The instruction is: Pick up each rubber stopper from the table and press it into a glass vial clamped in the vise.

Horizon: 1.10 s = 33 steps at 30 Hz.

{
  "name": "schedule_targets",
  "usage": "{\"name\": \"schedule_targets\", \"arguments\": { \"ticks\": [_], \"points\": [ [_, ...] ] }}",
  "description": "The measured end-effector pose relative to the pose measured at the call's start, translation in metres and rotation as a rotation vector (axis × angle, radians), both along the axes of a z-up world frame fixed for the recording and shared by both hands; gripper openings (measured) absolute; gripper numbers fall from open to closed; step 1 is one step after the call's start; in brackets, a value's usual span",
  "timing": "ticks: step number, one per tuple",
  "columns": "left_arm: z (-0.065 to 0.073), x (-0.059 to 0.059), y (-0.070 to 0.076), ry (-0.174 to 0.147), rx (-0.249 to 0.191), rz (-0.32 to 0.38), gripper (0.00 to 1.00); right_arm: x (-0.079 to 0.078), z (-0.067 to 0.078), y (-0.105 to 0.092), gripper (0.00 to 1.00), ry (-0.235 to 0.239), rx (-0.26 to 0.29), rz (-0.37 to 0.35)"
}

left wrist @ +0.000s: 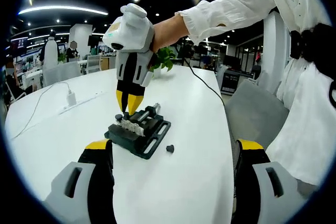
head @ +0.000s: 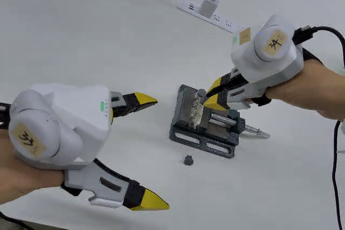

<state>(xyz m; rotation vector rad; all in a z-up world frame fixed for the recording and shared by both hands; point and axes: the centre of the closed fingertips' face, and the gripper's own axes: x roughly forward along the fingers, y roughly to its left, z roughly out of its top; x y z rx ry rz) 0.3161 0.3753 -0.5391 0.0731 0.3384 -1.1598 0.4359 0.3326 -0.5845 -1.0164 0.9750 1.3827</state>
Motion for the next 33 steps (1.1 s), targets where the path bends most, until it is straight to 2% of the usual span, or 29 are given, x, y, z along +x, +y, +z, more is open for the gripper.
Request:
{"name": "schedule_targets", "arguments": {
  "ticks": [10, 19, 29, 33],
  "points": [
    [-0.0019, 0.0008, -0.0005, 0.011, -0.012, 0.003, 0.96, 0.0038, -0.007, -0.0002, 0.05, -0.016, -0.026, 0.014],
    [-0.0023, 0.0009, 0.0002, 0.017, -0.018, 0.006, 0.96, 0.0, -0.0076, -0.0005, 0.05, -0.017, -0.038, 0.031],
    [-0.0013, 0.001, -0.0005, 0.018, -0.025, 0.006, 0.95, -0.0026, -0.0089, 0.0, 0.05, -0.06, -0.089, 0.095],
    [-0.0011, 0.0012, 0.0, 0.018, -0.026, 0.009, 0.95, 0.001, -0.0103, -0.0027, 0.05, -0.088, -0.113, 0.147]
  ]
}}
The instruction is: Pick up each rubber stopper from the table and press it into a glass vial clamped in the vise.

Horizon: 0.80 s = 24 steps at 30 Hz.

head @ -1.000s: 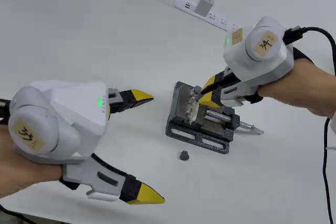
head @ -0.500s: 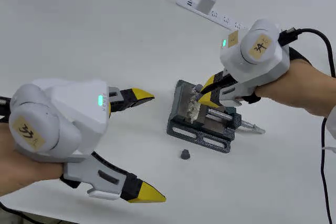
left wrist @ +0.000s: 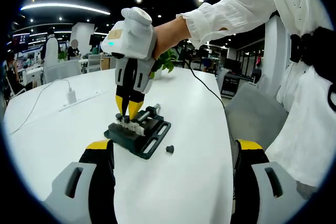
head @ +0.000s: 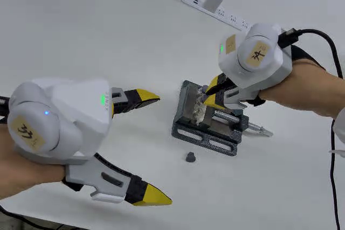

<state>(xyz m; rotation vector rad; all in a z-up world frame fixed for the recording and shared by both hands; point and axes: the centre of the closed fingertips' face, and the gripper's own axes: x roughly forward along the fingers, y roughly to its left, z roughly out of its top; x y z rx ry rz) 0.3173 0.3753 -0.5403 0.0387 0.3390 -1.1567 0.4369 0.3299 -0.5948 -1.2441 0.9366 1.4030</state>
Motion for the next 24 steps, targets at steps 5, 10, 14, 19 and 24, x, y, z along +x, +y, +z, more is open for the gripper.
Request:
{"name": "schedule_targets", "arguments": {
  "ticks": [5, 10, 14, 19, 24],
  "points": [
    [0.0, 0.0002, 0.0, 0.002, -0.003, 0.003, 0.94, -0.0028, -0.0009, 0.0009, 0.05, -0.047, -0.044, 0.078],
    [0.0012, 0.0016, -0.0007, 0.001, -0.007, 0.005, 0.94, -0.0023, -0.001, 0.0018, 0.04, -0.055, -0.06, 0.088],
    [0.002, 0.0025, -0.0012, 0.0, -0.009, 0.006, 0.93, -0.0001, -0.0019, 0.0026, 0.04, -0.03, -0.047, 0.041],
    [0.0042, 0.003, -0.0017, 0.002, -0.02, 0.01, 0.93, -0.0001, -0.0012, 0.0018, 0.05, 0.006, -0.015, -0.001],
    [0.0043, 0.0032, -0.0004, 0.003, -0.017, 0.013, 0.92, -0.001, -0.0005, 0.0012, 0.06, 0.018, -0.003, -0.002]
  ]
}}
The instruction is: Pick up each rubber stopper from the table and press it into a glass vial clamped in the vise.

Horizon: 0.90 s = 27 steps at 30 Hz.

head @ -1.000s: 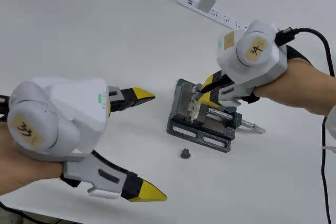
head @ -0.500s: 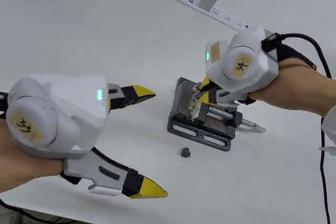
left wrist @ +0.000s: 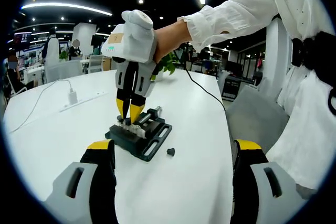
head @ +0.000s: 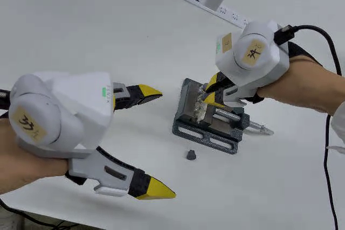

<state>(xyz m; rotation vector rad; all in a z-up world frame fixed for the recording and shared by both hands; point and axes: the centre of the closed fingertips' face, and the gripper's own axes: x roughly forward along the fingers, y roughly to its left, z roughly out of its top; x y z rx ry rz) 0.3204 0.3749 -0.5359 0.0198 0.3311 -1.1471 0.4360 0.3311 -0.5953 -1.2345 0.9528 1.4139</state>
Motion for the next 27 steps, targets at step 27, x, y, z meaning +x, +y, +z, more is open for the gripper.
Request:
{"name": "schedule_targets", "arguments": {
  "ticks": [27],
  "points": [
    [0.001, 0.002, 0.003, -0.001, -0.009, 0.006, 0.92, -0.004, 0.013, 0.008, 0.07, 0.001, 0.069, -0.042]
  ]
}}
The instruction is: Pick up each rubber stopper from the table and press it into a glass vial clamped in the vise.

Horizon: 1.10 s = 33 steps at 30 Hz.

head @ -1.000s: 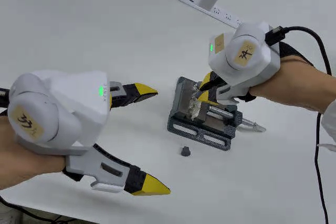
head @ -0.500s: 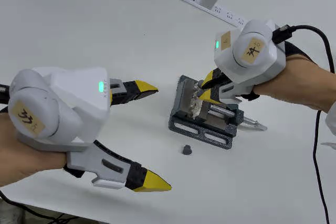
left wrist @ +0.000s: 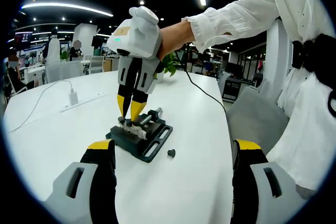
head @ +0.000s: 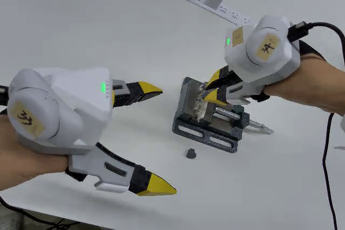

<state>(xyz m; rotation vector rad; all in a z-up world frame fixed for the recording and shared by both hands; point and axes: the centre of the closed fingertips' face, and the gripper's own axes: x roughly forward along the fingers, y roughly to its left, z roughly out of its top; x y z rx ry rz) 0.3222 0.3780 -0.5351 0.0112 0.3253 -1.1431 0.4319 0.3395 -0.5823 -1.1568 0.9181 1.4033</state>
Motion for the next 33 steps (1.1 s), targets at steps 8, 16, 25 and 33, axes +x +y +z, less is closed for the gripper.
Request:
{"name": "schedule_targets", "arguments": {
  "ticks": [8, 16, 25, 33],
  "points": [
    [0.0, -0.001, -0.002, 0.004, 0.0, -0.008, 0.92, 0.002, 0.001, -0.004, 0.03, 0.02, 0.024, -0.032],
    [0.0, 0.0, -0.003, 0.007, -0.004, -0.011, 0.92, 0.005, -0.005, -0.006, 0.03, 0.035, 0.026, -0.043],
    [-0.001, 0.0, -0.003, 0.013, -0.006, -0.009, 0.91, 0.008, -0.01, -0.008, 0.02, 0.035, 0.025, -0.041],
    [-0.001, 0.0, -0.004, 0.017, -0.01, -0.008, 0.91, 0.002, -0.01, -0.006, 0.02, 0.041, 0.03, -0.041]
  ]
}}
